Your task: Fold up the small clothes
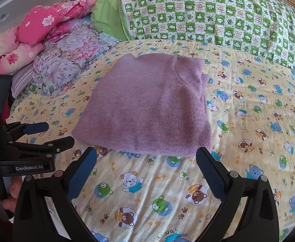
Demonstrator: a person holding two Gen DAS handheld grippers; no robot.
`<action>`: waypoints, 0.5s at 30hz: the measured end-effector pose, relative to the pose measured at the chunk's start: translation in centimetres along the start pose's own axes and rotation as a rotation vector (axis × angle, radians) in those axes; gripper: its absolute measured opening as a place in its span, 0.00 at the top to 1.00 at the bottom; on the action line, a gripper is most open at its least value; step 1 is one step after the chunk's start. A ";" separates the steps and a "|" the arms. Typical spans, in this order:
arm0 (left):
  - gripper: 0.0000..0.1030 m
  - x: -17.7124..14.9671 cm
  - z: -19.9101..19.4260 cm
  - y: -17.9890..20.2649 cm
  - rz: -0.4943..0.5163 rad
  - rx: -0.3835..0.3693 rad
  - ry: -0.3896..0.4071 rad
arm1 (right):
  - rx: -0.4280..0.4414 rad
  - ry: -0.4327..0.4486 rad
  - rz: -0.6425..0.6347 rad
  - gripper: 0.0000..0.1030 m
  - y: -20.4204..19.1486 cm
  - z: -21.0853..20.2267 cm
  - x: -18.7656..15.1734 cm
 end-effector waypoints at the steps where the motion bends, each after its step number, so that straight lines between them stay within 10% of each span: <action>1: 0.16 0.0 0.0 0.0 0.000 0.001 0.000 | 0.000 0.003 0.000 0.04 0.0 -0.1 0.0; 15: 0.16 0.0 -0.2 0.3 0.002 0.003 -0.003 | -0.011 0.004 0.026 0.04 0.2 0.0 0.2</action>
Point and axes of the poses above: each gripper's, at about its wrist camera, not at the fingertips, and z roughly the way its jaws point, y to its right, x to its top, the point moved 2 cm from there along z, roughly the way its jaws point, and after that the axes turned 15 degrees about y, right-handed, at the moved point
